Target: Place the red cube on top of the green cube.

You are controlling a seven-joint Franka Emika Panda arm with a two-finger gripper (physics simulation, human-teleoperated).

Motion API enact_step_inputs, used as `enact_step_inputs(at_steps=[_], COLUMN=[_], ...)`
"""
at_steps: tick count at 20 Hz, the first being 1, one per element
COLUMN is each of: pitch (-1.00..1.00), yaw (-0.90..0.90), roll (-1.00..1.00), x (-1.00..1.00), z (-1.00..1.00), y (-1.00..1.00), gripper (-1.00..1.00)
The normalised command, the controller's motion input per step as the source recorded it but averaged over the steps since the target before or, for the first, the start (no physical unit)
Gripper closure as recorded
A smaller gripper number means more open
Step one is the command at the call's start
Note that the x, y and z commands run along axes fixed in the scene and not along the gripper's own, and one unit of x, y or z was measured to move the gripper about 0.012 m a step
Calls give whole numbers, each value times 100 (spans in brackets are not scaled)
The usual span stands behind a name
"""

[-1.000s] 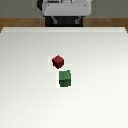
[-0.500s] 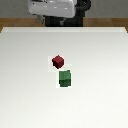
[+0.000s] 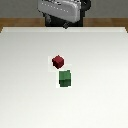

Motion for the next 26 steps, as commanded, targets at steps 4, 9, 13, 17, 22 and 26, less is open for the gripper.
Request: enact_step_inputs(at_steps=[4, 9, 13, 17, 22, 26], pitch=[0, 0, 0, 0, 0, 0], yaw=[0, 0, 0, 0, 0, 0], roll=[0, 0, 0, 0, 0, 0], x=[75, 0, 0, 25, 60, 0], z=[0, -40, -75, 0, -20, 0], y=[0, 0, -6, 0, 0, -25], gripper=[-100, -100, -100, -100, -100, -100])
